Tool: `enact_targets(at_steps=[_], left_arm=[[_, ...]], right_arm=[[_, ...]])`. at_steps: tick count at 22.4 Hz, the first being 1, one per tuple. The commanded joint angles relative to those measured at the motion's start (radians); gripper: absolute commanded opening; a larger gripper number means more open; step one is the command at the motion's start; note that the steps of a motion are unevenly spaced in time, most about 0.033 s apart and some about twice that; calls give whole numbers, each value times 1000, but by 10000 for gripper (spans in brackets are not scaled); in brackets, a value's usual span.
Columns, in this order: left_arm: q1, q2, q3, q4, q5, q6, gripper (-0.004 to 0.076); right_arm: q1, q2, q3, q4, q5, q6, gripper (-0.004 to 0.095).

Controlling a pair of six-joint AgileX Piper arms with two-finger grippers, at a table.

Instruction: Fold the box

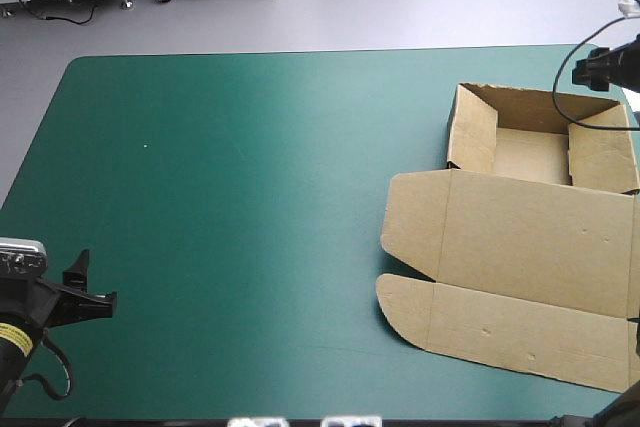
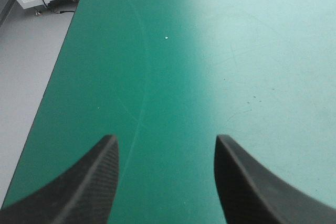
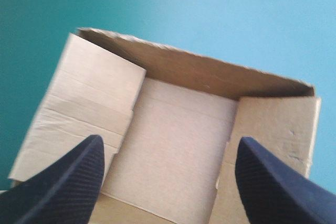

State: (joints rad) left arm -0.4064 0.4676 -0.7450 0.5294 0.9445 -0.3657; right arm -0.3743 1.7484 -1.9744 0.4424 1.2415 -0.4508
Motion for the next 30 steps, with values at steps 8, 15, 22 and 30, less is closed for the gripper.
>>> enact_targets(at_steps=[8, 15, 22, 30], left_arm=[[-5, 14, -26, 3, -178, 0, 388], [-5, 63, -26, -82, -257, 67, 388], [-5, 63, 11, -101, -312, 73, 388], [-5, 63, 194, -148, -487, 78, 388]], right_arm=[[348, -481, 295, -24, -65, -61, 618], [381, -902, 869, -24, -382, -119, 593], [381, -1096, 1215, 80, -539, -208, 573], [381, -1116, 1294, 250, -593, -384, 527]])
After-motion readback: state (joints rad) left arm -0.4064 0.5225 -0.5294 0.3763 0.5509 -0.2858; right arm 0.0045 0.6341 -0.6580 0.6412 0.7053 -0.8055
